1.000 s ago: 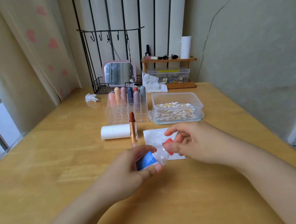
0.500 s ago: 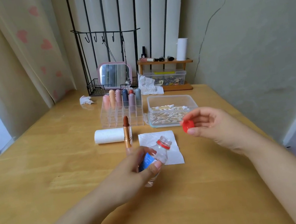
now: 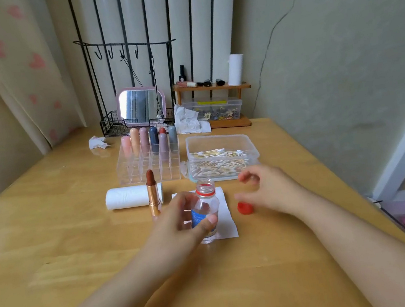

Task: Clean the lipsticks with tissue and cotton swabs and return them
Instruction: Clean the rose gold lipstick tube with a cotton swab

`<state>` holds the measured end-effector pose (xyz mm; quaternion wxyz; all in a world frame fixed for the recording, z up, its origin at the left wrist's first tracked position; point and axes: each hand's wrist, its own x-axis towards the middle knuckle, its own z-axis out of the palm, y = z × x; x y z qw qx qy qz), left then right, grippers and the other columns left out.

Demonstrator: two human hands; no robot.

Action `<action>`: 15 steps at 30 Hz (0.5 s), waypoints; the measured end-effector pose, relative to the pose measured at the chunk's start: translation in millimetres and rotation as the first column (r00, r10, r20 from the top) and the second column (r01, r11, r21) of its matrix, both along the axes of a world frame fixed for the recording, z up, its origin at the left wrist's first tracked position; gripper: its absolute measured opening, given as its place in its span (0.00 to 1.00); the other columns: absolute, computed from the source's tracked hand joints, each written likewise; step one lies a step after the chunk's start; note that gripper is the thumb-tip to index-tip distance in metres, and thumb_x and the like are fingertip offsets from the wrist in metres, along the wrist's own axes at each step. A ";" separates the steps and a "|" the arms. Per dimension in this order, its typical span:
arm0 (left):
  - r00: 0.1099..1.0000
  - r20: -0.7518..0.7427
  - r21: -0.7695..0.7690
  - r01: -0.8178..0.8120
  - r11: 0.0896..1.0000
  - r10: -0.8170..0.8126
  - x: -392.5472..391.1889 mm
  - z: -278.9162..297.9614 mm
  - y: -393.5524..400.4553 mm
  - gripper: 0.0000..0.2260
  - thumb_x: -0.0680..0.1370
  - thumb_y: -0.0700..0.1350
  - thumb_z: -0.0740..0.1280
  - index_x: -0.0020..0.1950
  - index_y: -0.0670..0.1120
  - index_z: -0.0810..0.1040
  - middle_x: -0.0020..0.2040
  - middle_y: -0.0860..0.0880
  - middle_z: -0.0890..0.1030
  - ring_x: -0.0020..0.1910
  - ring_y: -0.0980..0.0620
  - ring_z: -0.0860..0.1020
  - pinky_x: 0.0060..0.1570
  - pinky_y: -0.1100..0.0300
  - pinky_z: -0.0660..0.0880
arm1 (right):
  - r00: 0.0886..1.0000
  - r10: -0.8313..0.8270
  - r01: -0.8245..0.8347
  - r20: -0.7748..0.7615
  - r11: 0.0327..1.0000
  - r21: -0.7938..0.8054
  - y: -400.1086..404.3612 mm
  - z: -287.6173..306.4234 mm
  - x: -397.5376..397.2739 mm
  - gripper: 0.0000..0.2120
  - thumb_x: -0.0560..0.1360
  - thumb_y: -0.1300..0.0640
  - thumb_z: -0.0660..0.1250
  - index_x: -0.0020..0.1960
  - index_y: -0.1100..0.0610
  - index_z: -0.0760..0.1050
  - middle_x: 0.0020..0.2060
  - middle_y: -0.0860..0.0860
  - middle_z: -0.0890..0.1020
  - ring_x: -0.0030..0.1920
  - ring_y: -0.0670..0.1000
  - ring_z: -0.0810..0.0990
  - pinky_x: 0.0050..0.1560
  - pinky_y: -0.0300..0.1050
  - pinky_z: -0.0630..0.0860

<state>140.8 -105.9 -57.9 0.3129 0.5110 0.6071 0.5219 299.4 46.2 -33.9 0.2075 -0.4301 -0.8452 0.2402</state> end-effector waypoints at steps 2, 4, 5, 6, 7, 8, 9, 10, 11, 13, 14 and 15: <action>1.000 -0.007 -0.002 -0.003 1.000 0.003 -0.1 2.1 6.1 0.10 0.74 0.44 0.71 0.52 0.49 0.75 0.50 0.54 0.81 0.47 0.62 0.80 0.45 0.69 0.74 | 0.986 -0.006 0.028 -0.165 0.991 0.133 17.6 18.8 -12.2 0.06 0.72 0.58 0.71 0.49 0.52 0.78 0.41 0.46 0.77 0.41 0.45 0.73 0.37 0.24 0.66; 0.999 -0.016 -0.007 -0.036 0.999 0.036 -0.9 3.7 13.8 0.10 0.73 0.46 0.73 0.51 0.52 0.76 0.48 0.57 0.82 0.48 0.60 0.80 0.51 0.63 0.76 | 0.989 -0.016 0.046 -0.150 0.979 0.200 39.2 36.5 -27.6 0.06 0.76 0.60 0.66 0.51 0.54 0.80 0.42 0.47 0.79 0.42 0.44 0.73 0.38 0.24 0.66; 0.998 -0.018 -0.017 -0.058 0.998 0.058 -1.1 3.7 18.1 0.10 0.72 0.48 0.73 0.51 0.53 0.76 0.48 0.57 0.82 0.49 0.60 0.80 0.53 0.59 0.77 | 0.997 -0.013 0.029 -0.080 0.979 0.200 50.7 43.0 -35.6 0.07 0.77 0.60 0.64 0.51 0.54 0.80 0.45 0.47 0.79 0.44 0.45 0.74 0.40 0.29 0.68; 0.996 -0.019 -0.031 -0.086 0.996 0.085 -1.1 3.7 22.2 0.12 0.71 0.51 0.74 0.51 0.55 0.76 0.48 0.57 0.82 0.49 0.59 0.79 0.55 0.56 0.77 | 1.000 -0.005 0.003 0.011 0.982 0.187 62.5 47.5 -43.6 0.07 0.78 0.60 0.63 0.52 0.54 0.80 0.47 0.47 0.80 0.46 0.46 0.74 0.44 0.34 0.69; 0.993 -0.015 -0.042 -0.115 0.993 0.114 -0.8 3.7 26.0 0.14 0.68 0.56 0.75 0.51 0.57 0.77 0.48 0.57 0.82 0.50 0.59 0.80 0.56 0.54 0.76 | 0.995 0.004 -0.021 0.101 0.986 0.165 73.3 50.5 -51.1 0.08 0.78 0.59 0.63 0.52 0.53 0.80 0.49 0.48 0.80 0.47 0.47 0.75 0.46 0.38 0.70; 0.990 -0.010 -0.048 -0.142 0.989 0.142 -0.7 3.5 29.6 0.17 0.64 0.61 0.73 0.49 0.59 0.77 0.47 0.59 0.82 0.50 0.59 0.80 0.57 0.51 0.75 | 0.983 0.009 -0.034 0.182 0.991 0.133 83.4 51.7 -58.1 0.08 0.79 0.59 0.63 0.51 0.53 0.81 0.49 0.48 0.80 0.47 0.48 0.76 0.47 0.40 0.71; 0.986 -0.007 -0.051 -0.165 0.985 0.165 -0.4 3.3 33.6 0.20 0.60 0.65 0.71 0.49 0.61 0.77 0.47 0.61 0.82 0.50 0.60 0.80 0.58 0.49 0.74 | 0.967 0.017 -0.041 0.254 0.995 0.091 92.7 51.0 -64.3 0.08 0.78 0.59 0.63 0.51 0.52 0.81 0.48 0.48 0.80 0.46 0.48 0.76 0.46 0.41 0.71; 0.983 -0.015 -0.058 -0.184 0.981 0.183 0.3 2.8 37.3 0.22 0.57 0.68 0.69 0.49 0.64 0.76 0.47 0.63 0.82 0.51 0.61 0.79 0.60 0.48 0.73 | 0.945 0.035 -0.053 0.325 0.998 0.046 101.2 48.1 -69.8 0.08 0.78 0.60 0.64 0.51 0.52 0.81 0.46 0.47 0.79 0.44 0.47 0.76 0.44 0.40 0.72; 0.981 -0.024 -0.065 -0.196 0.978 0.195 1.4 1.8 40.9 0.22 0.58 0.68 0.69 0.50 0.64 0.76 0.47 0.64 0.82 0.52 0.62 0.79 0.61 0.50 0.71 | 0.916 0.065 -0.075 0.396 0.997 0.009 108.2 44.0 -74.9 0.09 0.77 0.61 0.65 0.51 0.52 0.81 0.45 0.47 0.80 0.43 0.47 0.76 0.43 0.39 0.72; 0.977 -0.015 -0.069 -0.211 0.975 0.211 3.8 -1.3 47.2 0.17 0.66 0.59 0.74 0.52 0.60 0.77 0.50 0.63 0.81 0.53 0.63 0.77 0.59 0.60 0.72 | 0.857 0.133 -0.129 0.499 0.991 -0.042 119.5 35.9 -82.8 0.12 0.76 0.64 0.65 0.51 0.50 0.82 0.48 0.46 0.81 0.44 0.46 0.76 0.45 0.40 0.73; 0.976 -0.006 -0.062 -0.215 0.975 0.216 4.2 -3.3 50.4 0.14 0.69 0.53 0.75 0.51 0.58 0.76 0.49 0.63 0.80 0.53 0.64 0.77 0.55 0.65 0.73 | 0.843 0.162 -0.150 0.514 0.987 -0.064 123.9 33.2 -85.2 0.12 0.76 0.65 0.66 0.50 0.50 0.82 0.50 0.46 0.82 0.44 0.45 0.77 0.47 0.40 0.74; 0.975 -0.003 -0.052 -0.221 0.974 0.221 4.9 -5.3 53.5 0.12 0.70 0.50 0.74 0.50 0.59 0.76 0.49 0.63 0.80 0.53 0.65 0.76 0.51 0.71 0.72 | 0.834 0.188 -0.167 0.518 0.982 -0.088 127.4 32.2 -86.8 0.12 0.75 0.64 0.67 0.50 0.49 0.82 0.49 0.46 0.82 0.44 0.45 0.77 0.48 0.41 0.75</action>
